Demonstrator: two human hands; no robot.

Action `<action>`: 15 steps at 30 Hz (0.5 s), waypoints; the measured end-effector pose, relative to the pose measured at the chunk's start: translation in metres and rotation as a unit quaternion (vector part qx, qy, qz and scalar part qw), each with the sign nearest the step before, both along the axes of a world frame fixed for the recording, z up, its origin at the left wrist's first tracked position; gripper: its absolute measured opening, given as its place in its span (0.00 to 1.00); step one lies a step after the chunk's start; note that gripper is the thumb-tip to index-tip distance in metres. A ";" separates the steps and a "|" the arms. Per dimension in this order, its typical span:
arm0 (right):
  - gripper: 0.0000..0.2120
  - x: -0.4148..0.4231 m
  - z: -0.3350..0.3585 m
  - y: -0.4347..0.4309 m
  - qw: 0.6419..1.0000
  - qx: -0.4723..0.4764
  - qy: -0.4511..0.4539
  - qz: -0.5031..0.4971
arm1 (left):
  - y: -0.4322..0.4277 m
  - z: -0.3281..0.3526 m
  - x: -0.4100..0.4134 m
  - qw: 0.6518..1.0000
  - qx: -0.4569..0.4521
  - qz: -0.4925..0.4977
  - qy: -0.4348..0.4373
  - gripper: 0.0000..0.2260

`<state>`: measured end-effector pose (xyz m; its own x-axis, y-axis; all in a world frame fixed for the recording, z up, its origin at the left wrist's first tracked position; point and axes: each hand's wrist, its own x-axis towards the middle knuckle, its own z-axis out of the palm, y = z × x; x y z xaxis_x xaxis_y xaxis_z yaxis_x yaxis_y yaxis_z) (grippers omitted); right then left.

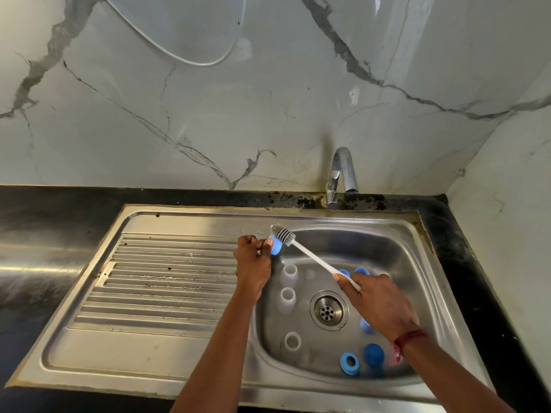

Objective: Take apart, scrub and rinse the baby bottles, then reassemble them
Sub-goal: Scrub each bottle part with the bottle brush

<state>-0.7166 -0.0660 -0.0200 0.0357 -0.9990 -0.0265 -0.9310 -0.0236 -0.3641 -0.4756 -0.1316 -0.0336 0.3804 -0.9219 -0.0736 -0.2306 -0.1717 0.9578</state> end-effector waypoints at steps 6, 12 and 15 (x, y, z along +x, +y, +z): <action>0.26 -0.007 -0.004 -0.004 0.999 -0.037 -0.005 0.028 | -0.001 -0.002 0.019 0.997 -0.017 -0.078 0.003 0.15; 0.27 -0.007 -0.006 -0.007 0.999 -0.025 -0.010 0.044 | 0.004 -0.006 0.028 0.969 0.012 -0.116 0.217 0.08; 0.27 -0.010 -0.006 -0.007 0.999 -0.006 -0.016 0.041 | 0.005 -0.005 0.026 0.943 0.020 -0.100 0.316 0.09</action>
